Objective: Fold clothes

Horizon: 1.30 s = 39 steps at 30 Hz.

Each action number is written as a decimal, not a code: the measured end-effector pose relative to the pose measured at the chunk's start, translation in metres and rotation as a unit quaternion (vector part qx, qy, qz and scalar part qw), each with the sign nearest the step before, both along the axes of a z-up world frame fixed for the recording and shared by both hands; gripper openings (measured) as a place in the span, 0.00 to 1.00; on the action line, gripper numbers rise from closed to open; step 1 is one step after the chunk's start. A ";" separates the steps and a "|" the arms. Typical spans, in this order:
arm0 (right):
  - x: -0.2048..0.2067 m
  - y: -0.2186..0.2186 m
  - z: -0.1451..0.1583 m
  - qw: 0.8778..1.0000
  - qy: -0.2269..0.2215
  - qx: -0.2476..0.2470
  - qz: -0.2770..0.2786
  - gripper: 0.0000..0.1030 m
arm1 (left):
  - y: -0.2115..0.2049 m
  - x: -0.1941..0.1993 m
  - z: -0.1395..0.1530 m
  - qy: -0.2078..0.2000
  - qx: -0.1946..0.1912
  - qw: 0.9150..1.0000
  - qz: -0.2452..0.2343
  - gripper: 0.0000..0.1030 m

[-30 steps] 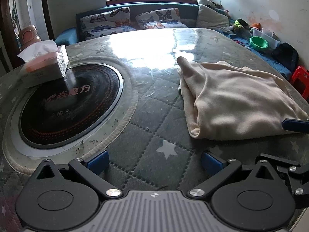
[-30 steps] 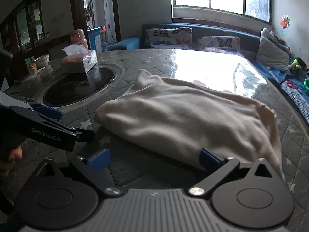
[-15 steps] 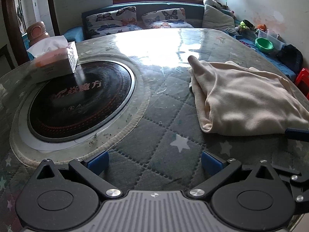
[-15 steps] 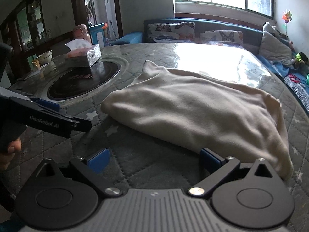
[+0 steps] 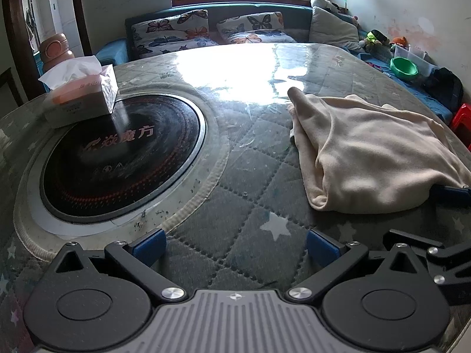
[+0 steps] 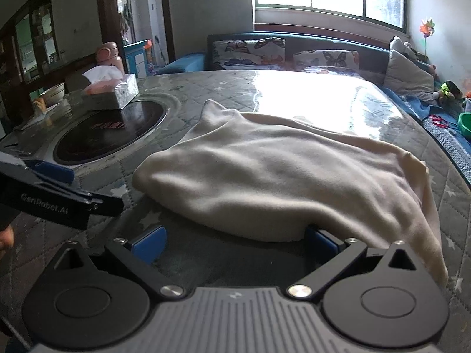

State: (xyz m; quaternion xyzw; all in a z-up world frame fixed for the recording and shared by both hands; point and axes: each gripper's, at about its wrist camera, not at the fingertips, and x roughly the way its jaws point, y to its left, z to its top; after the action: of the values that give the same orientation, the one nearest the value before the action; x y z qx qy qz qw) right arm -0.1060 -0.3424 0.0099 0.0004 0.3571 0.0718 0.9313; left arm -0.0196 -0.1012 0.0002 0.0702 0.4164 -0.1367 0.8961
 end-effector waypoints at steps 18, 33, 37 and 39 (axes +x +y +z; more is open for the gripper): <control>-0.007 0.004 0.001 1.000 0.010 -0.011 0.004 1.00 | 0.002 0.003 0.000 -0.001 -0.006 1.000 0.001 1.00; -0.009 0.028 -0.001 0.999 0.014 -0.026 0.016 1.00 | 0.012 0.000 0.001 -0.004 -0.010 1.000 0.012 1.00; -0.012 0.030 -0.001 0.999 0.010 -0.026 0.021 1.00 | 0.012 -0.002 0.001 -0.005 -0.011 1.000 0.012 1.00; -0.013 0.030 -0.001 0.999 0.010 -0.025 0.024 1.00 | 0.013 -0.002 0.001 -0.005 -0.015 1.000 0.012 1.00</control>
State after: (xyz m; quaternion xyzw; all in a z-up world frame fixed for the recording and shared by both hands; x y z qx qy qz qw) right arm -0.1189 -0.3119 0.0089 -0.0312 0.3681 0.0851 0.9254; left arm -0.0215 -0.0886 0.0011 0.0526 0.4108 -0.1322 0.9005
